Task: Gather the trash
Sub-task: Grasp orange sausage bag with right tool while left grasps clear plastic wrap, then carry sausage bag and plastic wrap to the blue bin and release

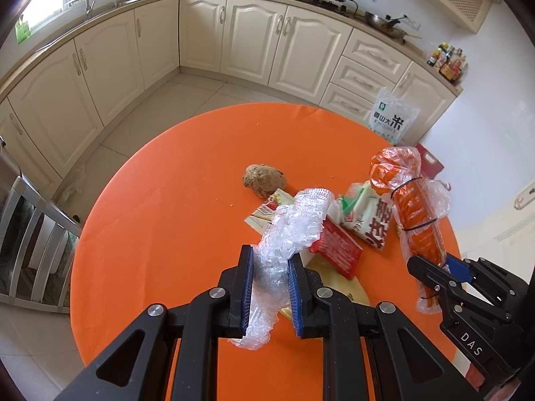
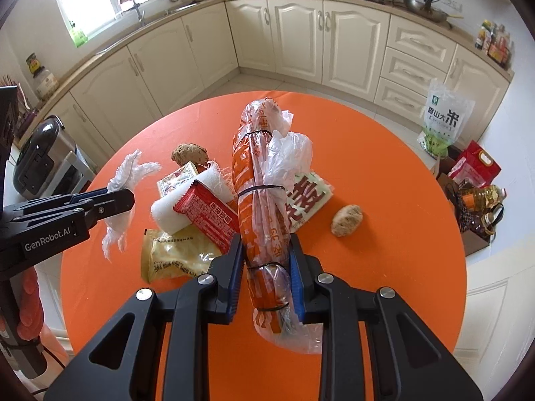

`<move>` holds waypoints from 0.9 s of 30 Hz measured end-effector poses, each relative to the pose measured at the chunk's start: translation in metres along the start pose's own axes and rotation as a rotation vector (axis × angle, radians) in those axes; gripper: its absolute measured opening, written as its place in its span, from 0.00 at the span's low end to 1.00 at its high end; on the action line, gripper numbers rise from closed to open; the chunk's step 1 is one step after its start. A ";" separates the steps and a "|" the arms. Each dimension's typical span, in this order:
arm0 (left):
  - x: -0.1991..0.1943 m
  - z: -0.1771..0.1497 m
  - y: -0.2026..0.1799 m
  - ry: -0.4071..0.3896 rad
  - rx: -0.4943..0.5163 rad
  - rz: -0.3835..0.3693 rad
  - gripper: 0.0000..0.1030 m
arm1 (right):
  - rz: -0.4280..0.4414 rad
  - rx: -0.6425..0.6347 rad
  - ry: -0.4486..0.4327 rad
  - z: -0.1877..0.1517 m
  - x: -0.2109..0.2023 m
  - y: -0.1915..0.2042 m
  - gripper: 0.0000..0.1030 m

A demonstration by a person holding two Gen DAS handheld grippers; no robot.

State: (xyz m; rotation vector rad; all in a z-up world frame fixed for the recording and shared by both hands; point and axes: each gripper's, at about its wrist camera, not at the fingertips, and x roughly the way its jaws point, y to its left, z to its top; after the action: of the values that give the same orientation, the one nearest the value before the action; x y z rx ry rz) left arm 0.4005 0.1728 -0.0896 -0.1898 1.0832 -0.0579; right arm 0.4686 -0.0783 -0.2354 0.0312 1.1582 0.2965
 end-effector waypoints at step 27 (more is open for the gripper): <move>-0.063 -0.109 -0.221 0.020 0.417 -0.199 0.15 | -0.209 0.361 -0.140 -0.166 -0.185 -0.130 0.24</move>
State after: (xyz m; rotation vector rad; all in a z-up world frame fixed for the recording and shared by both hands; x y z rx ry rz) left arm 0.2846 -0.0487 -0.0437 0.0797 1.0456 -0.4609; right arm 0.2788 -0.2702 -0.1597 0.2428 1.0537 -0.1014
